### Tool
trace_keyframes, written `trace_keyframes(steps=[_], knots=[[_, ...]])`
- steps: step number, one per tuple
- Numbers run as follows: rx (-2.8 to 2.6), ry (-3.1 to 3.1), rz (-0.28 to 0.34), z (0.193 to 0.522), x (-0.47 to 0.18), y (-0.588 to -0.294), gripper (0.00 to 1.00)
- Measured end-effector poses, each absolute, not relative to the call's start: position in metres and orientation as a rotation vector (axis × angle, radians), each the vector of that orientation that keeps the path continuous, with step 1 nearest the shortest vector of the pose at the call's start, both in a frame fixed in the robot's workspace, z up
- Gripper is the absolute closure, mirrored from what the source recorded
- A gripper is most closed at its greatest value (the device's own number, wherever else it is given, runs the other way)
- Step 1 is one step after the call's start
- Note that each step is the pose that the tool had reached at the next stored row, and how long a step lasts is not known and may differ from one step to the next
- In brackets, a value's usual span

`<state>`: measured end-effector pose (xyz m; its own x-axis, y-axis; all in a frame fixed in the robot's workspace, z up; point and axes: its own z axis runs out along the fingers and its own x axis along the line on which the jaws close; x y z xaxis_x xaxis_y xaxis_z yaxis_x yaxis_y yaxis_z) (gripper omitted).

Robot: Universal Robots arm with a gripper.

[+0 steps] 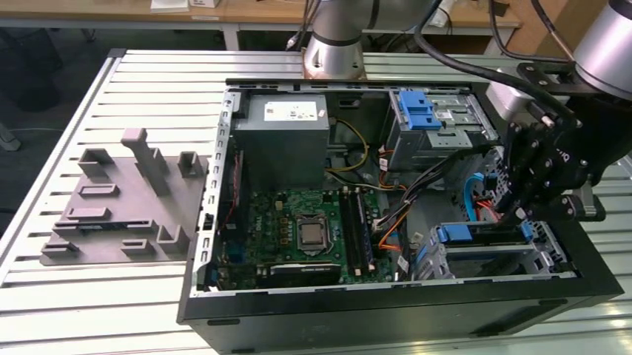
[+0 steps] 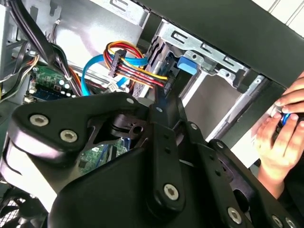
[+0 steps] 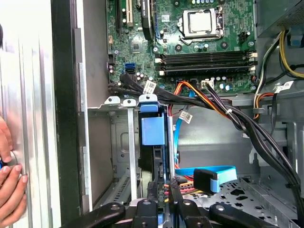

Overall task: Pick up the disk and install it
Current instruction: 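Insert the first disk wire, then insert the second disk wire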

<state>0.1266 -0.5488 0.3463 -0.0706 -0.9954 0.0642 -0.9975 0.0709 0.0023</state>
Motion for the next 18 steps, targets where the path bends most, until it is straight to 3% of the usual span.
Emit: trace_keyframes(steps=[2, 4, 18], knots=[[2.108, -2.263, 0.065, 0.3466, 0.1267, -0.5487, 0.78], [2.108, -2.263, 0.065, 0.3466, 0.1266, -0.5487, 0.89], [2.108, -2.263, 0.065, 0.3468, 0.1249, -0.5488, 0.89]])
